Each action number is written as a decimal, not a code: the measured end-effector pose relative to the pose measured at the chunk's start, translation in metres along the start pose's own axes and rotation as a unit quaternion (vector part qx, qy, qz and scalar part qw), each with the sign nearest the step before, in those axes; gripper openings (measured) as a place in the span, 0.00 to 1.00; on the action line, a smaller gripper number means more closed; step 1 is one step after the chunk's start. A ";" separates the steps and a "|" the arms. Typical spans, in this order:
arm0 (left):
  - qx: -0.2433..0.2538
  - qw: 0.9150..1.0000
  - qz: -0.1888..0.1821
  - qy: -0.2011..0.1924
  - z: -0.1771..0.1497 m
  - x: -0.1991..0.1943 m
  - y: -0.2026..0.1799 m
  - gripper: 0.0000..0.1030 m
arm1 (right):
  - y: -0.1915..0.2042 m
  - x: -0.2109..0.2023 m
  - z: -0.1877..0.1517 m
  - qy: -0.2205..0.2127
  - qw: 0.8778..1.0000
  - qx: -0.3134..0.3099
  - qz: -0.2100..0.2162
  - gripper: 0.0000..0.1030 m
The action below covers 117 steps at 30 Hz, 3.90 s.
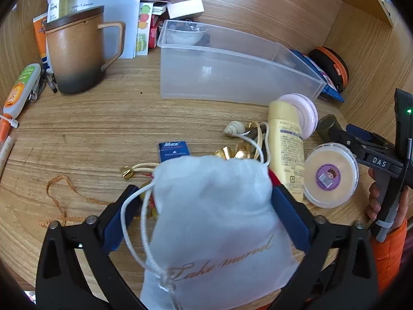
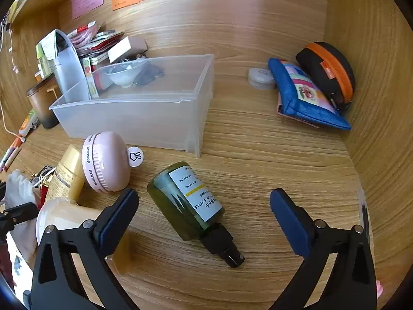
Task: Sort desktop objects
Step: 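Grasp the green dropper bottle with the right gripper while the left grasps the white pouch, then lift the white pouch and green bottle together over the clear plastic box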
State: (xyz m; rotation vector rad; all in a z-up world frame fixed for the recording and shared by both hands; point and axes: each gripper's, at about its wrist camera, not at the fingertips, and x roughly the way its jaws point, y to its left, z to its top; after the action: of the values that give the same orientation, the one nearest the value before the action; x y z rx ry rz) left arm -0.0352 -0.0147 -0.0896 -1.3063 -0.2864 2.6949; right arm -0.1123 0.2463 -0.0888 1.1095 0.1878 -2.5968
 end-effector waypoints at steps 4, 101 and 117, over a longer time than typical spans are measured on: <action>0.003 1.000 -0.006 -0.002 0.005 0.002 -0.003 0.71 | 0.001 0.002 0.003 0.004 1.000 -0.013 -0.004 0.77; 0.117 0.980 -0.030 -0.159 0.090 -0.090 -0.055 0.10 | 0.059 -0.085 0.054 -0.126 0.986 -0.052 0.099 0.37; 0.129 0.974 -0.029 -0.183 0.140 -0.091 -0.056 0.10 | 0.065 -0.073 0.094 -0.146 0.982 -0.060 0.099 0.37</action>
State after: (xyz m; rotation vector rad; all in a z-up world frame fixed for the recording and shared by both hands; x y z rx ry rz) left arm -0.0870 0.0055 0.0772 -0.7179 -0.0064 2.7908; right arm -0.1069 0.1795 0.0292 0.6582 0.1569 -2.4948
